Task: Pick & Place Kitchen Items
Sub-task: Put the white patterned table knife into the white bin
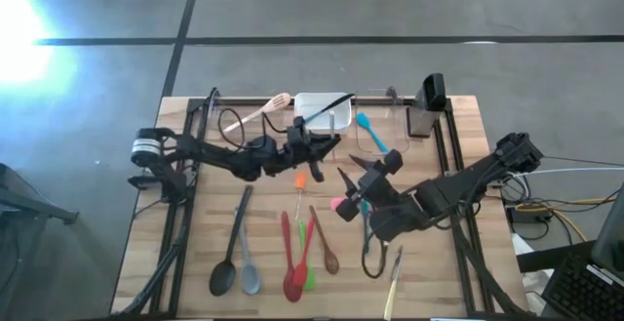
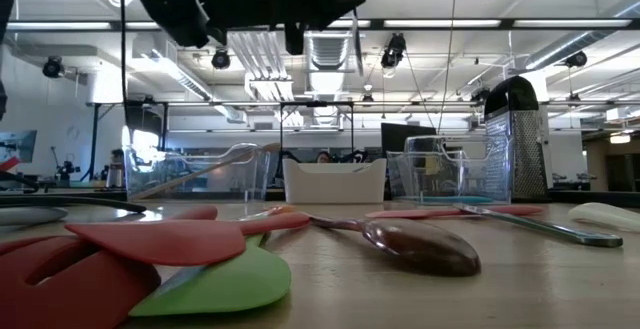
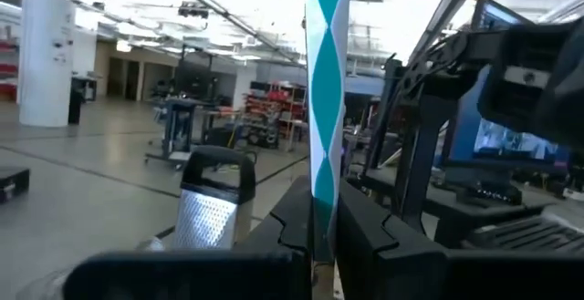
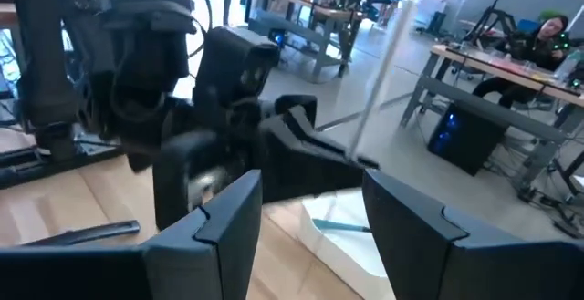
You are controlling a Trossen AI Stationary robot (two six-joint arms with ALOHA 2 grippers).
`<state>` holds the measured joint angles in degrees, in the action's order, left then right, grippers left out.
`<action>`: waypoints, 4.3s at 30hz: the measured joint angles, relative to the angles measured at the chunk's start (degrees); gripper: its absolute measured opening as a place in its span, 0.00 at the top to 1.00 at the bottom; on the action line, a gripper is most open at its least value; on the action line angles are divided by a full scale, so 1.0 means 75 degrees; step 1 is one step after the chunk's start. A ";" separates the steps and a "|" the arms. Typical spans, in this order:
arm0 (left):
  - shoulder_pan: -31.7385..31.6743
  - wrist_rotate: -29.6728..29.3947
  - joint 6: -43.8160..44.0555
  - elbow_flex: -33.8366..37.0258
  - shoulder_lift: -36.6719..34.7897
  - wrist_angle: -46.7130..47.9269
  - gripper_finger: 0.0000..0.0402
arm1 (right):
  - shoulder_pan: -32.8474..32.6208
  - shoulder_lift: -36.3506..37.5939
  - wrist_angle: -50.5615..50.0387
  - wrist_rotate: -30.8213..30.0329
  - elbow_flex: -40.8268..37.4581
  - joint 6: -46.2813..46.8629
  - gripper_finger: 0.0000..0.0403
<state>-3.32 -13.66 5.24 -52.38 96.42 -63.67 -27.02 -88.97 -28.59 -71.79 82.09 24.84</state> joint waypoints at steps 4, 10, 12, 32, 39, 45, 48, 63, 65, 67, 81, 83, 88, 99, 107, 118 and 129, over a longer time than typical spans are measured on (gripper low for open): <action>0.0016 0.0015 -0.0246 -0.0170 0.0245 -0.0023 0.94 | 0.0194 0.0040 0.0334 0.0402 0.0115 -0.0316 0.54; 0.0077 0.0040 -0.0349 -0.0172 0.0268 -0.0011 0.94 | 0.0533 0.0301 0.0325 0.0552 0.0175 -0.0334 0.54; 0.0131 0.0092 -0.0402 -0.0186 0.0260 -0.0047 0.94 | 0.0701 0.0355 0.0328 0.0670 0.0175 -0.0317 0.54; 0.0347 0.0545 -0.0639 -0.0484 0.0234 0.0101 0.94 | 0.1949 0.0399 0.0183 0.1863 0.0172 -0.0455 0.60; 0.0351 0.0435 -0.0754 -0.0484 0.0234 0.0160 0.94 | 0.1996 0.0385 -0.0008 0.1924 0.0172 -0.0370 0.74; 0.0351 0.0417 -0.0891 -0.0501 0.0234 0.0289 0.94 | 0.1999 0.0385 -0.0059 0.2287 0.0183 -0.0436 0.94; 0.0349 0.0402 -0.0915 -0.0546 0.0234 0.0404 0.94 | 0.2033 0.0385 -0.0104 0.2341 0.0212 -0.0617 0.94; 0.0388 0.0565 -0.0439 -0.0455 -0.0311 0.2265 0.60 | 0.2255 0.0469 -0.2421 0.2354 0.1529 -0.1197 0.95; 0.0392 0.0651 -0.0362 -0.0444 -0.0607 0.2824 0.56 | 0.2349 0.0466 -0.3178 0.2478 0.1751 -0.0971 0.95; 0.0409 0.0973 -0.0354 -0.0355 -0.0916 0.3257 0.53 | 0.2565 0.0466 -0.3873 0.2550 0.1901 -0.0877 0.95; 0.0756 0.1547 0.0240 0.2411 -0.3523 0.2593 0.56 | 0.5105 -0.0447 -0.4541 0.4756 0.2076 -0.3894 0.95; 0.0756 0.1542 0.0350 0.2841 -0.3761 0.2307 0.57 | 0.5249 -0.0829 -0.4536 0.4801 0.2275 -0.4402 0.95; 0.0754 0.1517 0.0592 0.3594 -0.4053 0.1686 0.57 | 0.5472 -0.2094 -0.4630 0.4788 0.2931 -0.5841 0.95; 0.0754 0.1548 0.0667 0.3791 -0.4103 0.1818 0.57 | 0.5770 -0.5300 -0.6782 0.3935 0.6280 -0.7395 0.95; 0.0759 0.1960 0.0702 0.3791 -0.4131 0.1824 0.57 | 0.5830 -0.6370 -0.7079 0.3538 0.6860 -0.7956 0.95; 0.0768 0.2124 0.0696 0.3791 -0.4341 0.1808 0.57 | 0.5942 -0.6916 -0.6781 0.2914 0.6891 -0.8412 0.95; 0.0765 0.2155 0.0699 0.3791 -0.4348 0.1805 0.57 | 0.5927 -0.7015 -0.6131 0.3226 0.6883 -0.9431 0.95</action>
<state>2.42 2.50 10.48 -23.94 63.81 -50.13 17.43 -141.58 -74.58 -47.60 133.71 -45.90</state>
